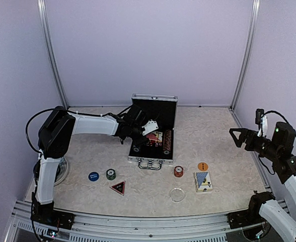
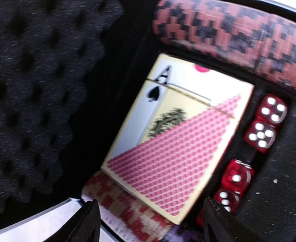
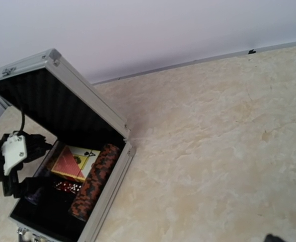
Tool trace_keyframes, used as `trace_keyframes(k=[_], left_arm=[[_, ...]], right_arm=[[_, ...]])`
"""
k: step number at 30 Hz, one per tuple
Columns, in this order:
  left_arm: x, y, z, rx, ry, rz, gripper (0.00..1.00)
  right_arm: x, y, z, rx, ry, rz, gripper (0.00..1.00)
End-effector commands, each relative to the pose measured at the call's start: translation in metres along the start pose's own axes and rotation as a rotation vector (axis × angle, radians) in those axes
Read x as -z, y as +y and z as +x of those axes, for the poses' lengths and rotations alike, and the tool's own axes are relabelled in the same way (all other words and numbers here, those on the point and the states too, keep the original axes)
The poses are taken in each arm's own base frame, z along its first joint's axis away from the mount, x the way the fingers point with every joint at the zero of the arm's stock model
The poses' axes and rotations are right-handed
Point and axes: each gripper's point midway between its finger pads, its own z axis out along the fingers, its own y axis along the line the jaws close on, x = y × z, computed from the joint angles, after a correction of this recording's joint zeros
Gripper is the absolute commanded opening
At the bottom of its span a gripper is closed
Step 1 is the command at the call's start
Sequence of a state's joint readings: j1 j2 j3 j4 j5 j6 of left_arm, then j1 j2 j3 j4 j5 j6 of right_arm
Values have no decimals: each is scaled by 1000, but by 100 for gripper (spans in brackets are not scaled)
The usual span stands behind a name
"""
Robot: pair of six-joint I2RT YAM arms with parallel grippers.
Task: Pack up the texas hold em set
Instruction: Place the poker case in the slot.
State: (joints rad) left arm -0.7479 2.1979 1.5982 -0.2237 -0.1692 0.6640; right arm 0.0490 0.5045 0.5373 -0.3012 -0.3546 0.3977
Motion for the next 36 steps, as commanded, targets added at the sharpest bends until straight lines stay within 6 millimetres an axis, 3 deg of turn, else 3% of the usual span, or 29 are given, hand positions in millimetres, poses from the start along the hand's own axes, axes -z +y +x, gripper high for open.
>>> trace_keyframes(k=[1, 18, 28, 31, 36], left_arm=[[2, 24, -13, 38, -24, -103, 67], [-34, -1, -14, 49, -18, -37, 57], [-40, 11, -14, 147, -40, -17, 51], [-33, 15, -10, 184, -60, -9, 51], [2, 31, -24, 234, -180, 5, 51]], right_arm=[[1, 0, -5, 9, -25, 0, 99], [-1, -3, -3, 8, -12, 8, 99], [-1, -3, -3, 5, -12, 10, 99], [-1, -3, -3, 5, -14, 7, 99], [-2, -3, -3, 6, -14, 9, 99]])
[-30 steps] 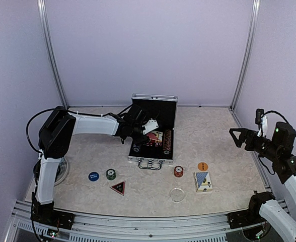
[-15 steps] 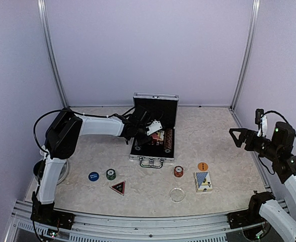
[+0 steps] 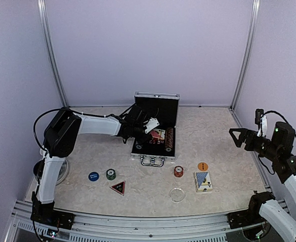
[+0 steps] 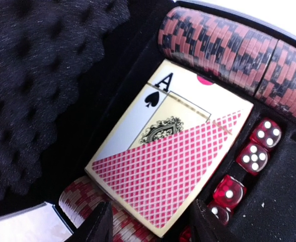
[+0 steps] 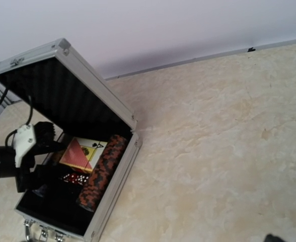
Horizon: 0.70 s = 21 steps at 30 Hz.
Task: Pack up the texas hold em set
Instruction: Place the poker case in the slot.
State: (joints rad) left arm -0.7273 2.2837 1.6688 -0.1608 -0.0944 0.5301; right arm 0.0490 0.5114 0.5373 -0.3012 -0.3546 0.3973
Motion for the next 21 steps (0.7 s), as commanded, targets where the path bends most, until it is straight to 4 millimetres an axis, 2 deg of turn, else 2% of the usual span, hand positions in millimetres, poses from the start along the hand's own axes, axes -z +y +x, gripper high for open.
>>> trace_keyframes(k=[1, 8, 10, 11, 12, 17, 21], left_arm=[[33, 27, -22, 86, -131, -9, 51], [56, 38, -40, 140, -228, 4, 47], [53, 41, -42, 159, -227, -14, 40], [43, 48, -42, 171, -197, -59, 28], [39, 51, -42, 172, -183, -79, 24], [7, 32, -35, 102, -94, -116, 19], [-20, 18, -13, 66, 0, -148, 12]], right_arm=[[0, -2, -4, 10, -21, 6, 99], [1, -2, -5, 8, -24, 5, 99], [1, -2, -4, 8, -24, 5, 99], [0, -2, -4, 8, -23, 5, 99], [0, -2, -4, 7, -21, 5, 99], [0, -2, -4, 8, -24, 4, 99], [0, -2, -4, 8, -23, 6, 99]])
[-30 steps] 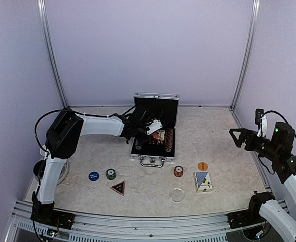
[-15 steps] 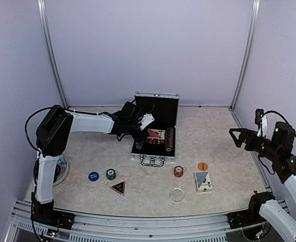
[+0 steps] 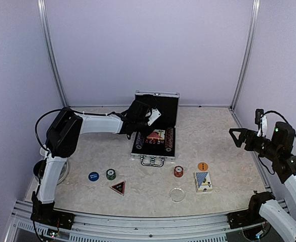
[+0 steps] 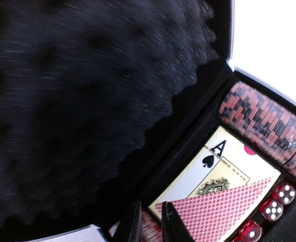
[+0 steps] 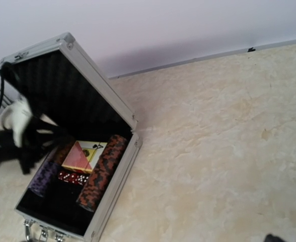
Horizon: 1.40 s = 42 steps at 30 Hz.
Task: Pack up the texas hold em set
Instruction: Place the poker case in the slot.
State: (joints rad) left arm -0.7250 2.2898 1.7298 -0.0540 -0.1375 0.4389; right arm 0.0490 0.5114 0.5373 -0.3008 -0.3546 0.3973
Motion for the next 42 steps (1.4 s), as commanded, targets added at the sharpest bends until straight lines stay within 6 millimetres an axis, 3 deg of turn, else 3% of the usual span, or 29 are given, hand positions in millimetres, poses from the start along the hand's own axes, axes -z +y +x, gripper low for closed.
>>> trace_keyframes(k=[1, 7, 10, 13, 19, 24, 26, 28, 30, 32, 37, 40, 42], left_arm=[[-24, -19, 37, -52, 132, -29, 11], [-31, -37, 69, -51, 207, 29, 5], [-33, -43, 76, -71, 230, 31, 5], [-32, -36, 73, -45, 218, 6, 5], [0, 5, 21, 102, 44, -68, 7], [41, 30, -22, 199, -78, -144, 18], [57, 31, -29, 239, -96, -169, 23], [77, 28, -37, 277, -118, -188, 40], [93, 10, -34, 308, -120, -188, 60], [116, -4, -37, 345, -141, -192, 71], [159, -53, -30, 387, -143, -174, 87], [179, -71, -15, 381, -106, -207, 98], [191, -80, -6, 382, -88, -207, 99]], right_arm=[[1, -2, -4, 9, -24, 5, 99], [0, -2, -4, 7, -23, 6, 99], [0, -2, -3, 7, -20, 6, 99], [0, -2, -4, 7, -23, 7, 99], [1, -3, -4, 4, -21, 10, 99], [3, -1, -4, -9, -16, 9, 99], [6, 1, -5, -14, -18, 5, 99], [10, 4, -7, -19, -25, 2, 99], [13, 6, -8, -25, -29, -4, 99], [15, 8, -7, -30, -22, -15, 99], [12, 21, -1, -46, 76, -75, 99], [9, 21, 4, -43, 130, -71, 99], [9, 19, 5, -45, 150, -63, 99]])
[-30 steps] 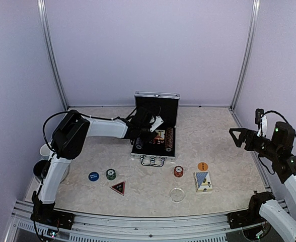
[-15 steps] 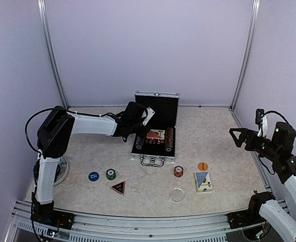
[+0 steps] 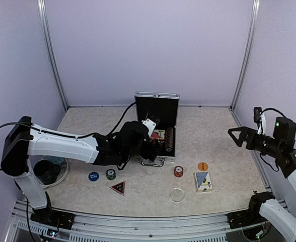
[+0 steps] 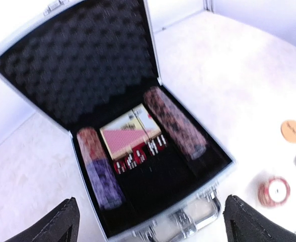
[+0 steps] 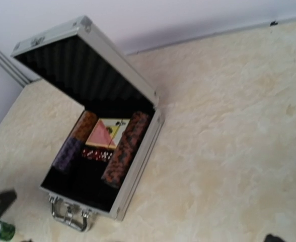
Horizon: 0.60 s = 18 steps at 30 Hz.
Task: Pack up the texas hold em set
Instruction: Place the poker case in the slot, then pick up the poker case from the center of the board.
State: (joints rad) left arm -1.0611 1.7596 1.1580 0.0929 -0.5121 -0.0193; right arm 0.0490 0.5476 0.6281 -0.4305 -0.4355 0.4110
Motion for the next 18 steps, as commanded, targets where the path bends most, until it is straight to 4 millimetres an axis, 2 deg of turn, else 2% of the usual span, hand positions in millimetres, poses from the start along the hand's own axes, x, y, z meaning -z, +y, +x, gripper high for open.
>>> trace_keyframes(k=[1, 4, 10, 15, 18], left_arm=[[29, 12, 22, 75, 46, -89, 99], [43, 13, 30, 131, 65, -40, 99], [70, 23, 19, 183, 21, 11, 99], [74, 30, 16, 196, 20, 2, 99], [74, 32, 19, 201, 29, -6, 99]], right_arm=[[2, 2, 5, -6, 67, -5, 99], [-6, -4, 11, -25, 105, 10, 99], [-23, -15, 23, -25, 185, 57, 99], [-40, -20, 38, 37, 286, 135, 99], [-52, -16, 51, 78, 350, 155, 99]])
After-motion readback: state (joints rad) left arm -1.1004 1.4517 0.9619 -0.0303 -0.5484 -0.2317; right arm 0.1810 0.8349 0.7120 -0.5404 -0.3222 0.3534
